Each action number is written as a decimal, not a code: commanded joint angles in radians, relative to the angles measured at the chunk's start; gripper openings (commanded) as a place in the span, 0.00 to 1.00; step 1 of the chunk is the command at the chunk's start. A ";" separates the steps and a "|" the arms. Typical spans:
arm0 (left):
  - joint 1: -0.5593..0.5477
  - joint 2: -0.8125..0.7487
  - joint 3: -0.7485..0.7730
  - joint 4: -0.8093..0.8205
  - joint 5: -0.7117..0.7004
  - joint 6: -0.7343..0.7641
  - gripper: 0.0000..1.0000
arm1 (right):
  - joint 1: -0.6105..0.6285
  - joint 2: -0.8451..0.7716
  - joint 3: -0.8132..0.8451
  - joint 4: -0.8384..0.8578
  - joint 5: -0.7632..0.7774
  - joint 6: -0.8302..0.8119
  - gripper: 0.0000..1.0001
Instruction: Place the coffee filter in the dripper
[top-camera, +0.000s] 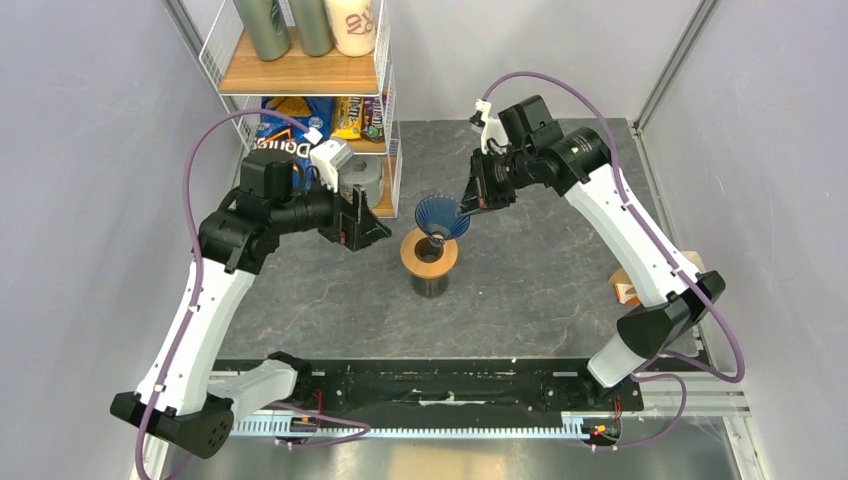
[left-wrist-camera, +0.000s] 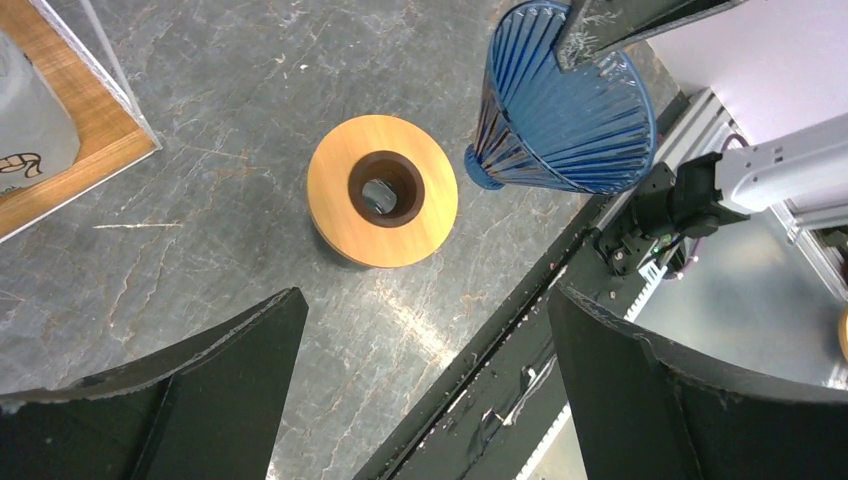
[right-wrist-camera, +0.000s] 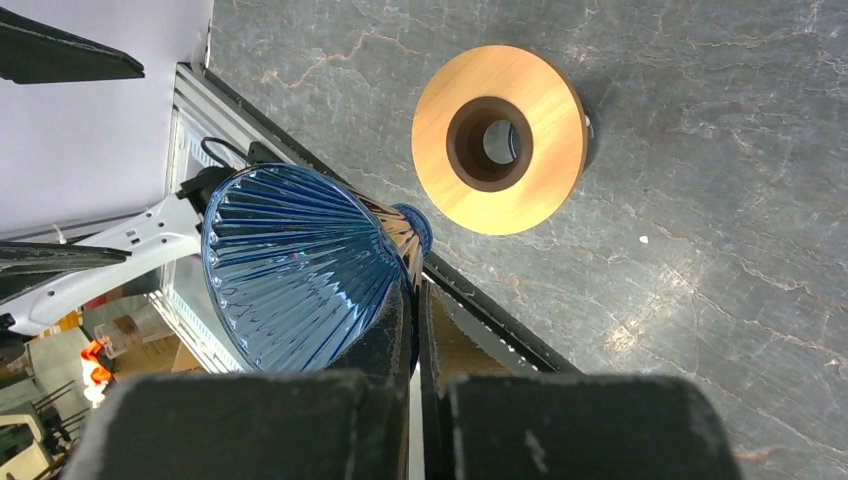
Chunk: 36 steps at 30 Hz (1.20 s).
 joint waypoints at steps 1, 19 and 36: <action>-0.008 -0.015 -0.040 0.084 -0.032 -0.059 0.99 | 0.013 0.013 0.007 0.035 0.006 0.023 0.00; -0.014 -0.057 -0.175 0.166 -0.043 -0.095 1.00 | 0.052 0.137 0.006 0.059 0.092 0.021 0.00; -0.014 -0.089 -0.196 0.173 -0.032 -0.103 1.00 | 0.053 0.144 -0.110 0.171 0.111 0.028 0.00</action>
